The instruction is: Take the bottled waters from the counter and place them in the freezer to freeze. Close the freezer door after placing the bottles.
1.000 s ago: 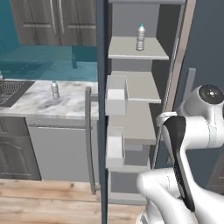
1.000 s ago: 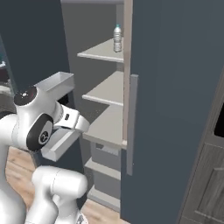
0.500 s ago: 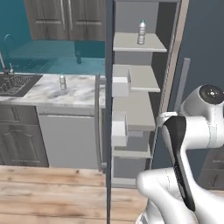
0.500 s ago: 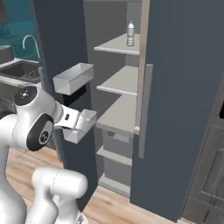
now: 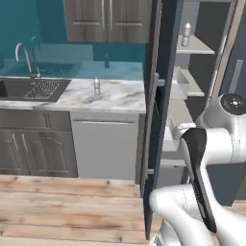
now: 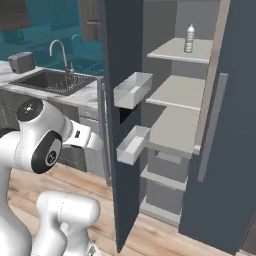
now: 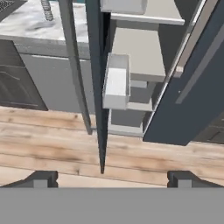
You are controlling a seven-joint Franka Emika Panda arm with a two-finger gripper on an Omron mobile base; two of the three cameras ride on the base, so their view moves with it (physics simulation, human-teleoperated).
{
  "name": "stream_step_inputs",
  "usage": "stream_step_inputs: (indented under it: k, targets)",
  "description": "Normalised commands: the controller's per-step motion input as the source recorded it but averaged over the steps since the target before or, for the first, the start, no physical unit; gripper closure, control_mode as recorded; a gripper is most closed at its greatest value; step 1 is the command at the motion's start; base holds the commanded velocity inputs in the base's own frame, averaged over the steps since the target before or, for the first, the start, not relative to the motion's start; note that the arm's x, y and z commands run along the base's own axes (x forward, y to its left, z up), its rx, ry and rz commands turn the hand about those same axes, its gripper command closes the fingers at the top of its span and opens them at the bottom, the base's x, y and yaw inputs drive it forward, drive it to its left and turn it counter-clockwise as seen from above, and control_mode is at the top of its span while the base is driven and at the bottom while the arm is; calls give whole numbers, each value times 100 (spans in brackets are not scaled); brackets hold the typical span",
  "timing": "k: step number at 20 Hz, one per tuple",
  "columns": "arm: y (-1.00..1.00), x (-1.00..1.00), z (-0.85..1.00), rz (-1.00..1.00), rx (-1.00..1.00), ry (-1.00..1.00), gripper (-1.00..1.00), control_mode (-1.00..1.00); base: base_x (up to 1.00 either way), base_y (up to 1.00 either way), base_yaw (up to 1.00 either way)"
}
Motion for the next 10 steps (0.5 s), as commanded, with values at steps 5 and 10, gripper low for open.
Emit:
stream_step_inputs:
  k: [5,10]
  targets:
    - [0,0,0,0,0,0,-100,100,9,100,-4]
    - [0,0,0,0,0,0,-100,100,29,100,-12]
